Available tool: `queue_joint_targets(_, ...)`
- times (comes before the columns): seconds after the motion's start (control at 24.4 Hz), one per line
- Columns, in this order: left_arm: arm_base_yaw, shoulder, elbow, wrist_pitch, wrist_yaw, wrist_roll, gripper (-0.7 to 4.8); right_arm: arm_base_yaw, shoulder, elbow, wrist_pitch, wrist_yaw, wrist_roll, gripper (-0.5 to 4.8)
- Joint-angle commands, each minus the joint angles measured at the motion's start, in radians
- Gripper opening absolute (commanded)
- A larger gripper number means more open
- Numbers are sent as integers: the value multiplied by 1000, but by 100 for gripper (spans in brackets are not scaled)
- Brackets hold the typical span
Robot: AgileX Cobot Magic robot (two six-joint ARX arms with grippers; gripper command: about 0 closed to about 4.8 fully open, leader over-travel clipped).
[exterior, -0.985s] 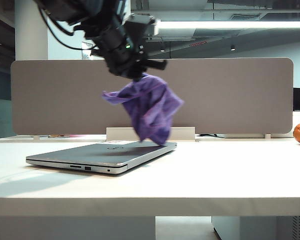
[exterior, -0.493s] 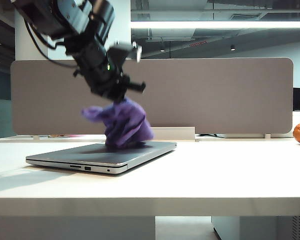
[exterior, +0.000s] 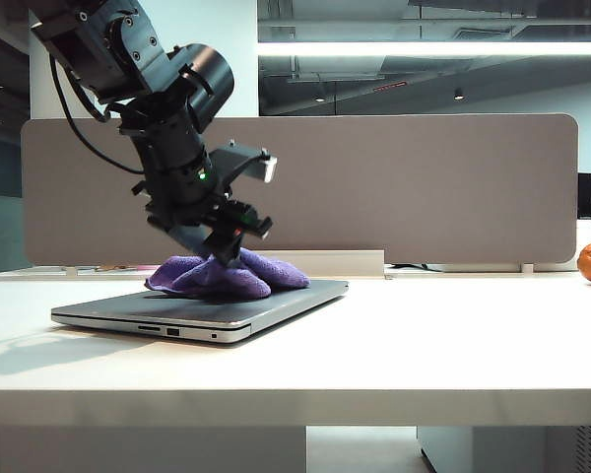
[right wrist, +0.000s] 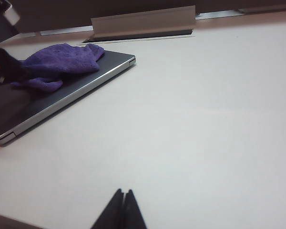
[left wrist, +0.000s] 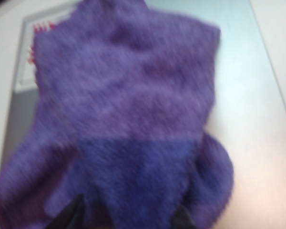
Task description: Pick up the purple rag and put it over the laptop.
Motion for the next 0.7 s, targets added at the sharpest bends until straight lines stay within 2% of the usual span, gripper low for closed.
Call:
queue_joint_targets(0.04,0,-11,5,-103,4,-10,345,1,0,-4,17,-2,0,22)
queue_joint_targets(0.12,0,-30,5,-129,3,-50,479,1,0,-4,17,-2,0,22)
queue_joint_targets(0.66,14,-219,5,-214,16,-93,478,1,0,-4,17,-2,0,22)
queue_joint_targets(0.7,18,-240,5,-232,16,-93,414,1,0,-4,17,2,0,22)
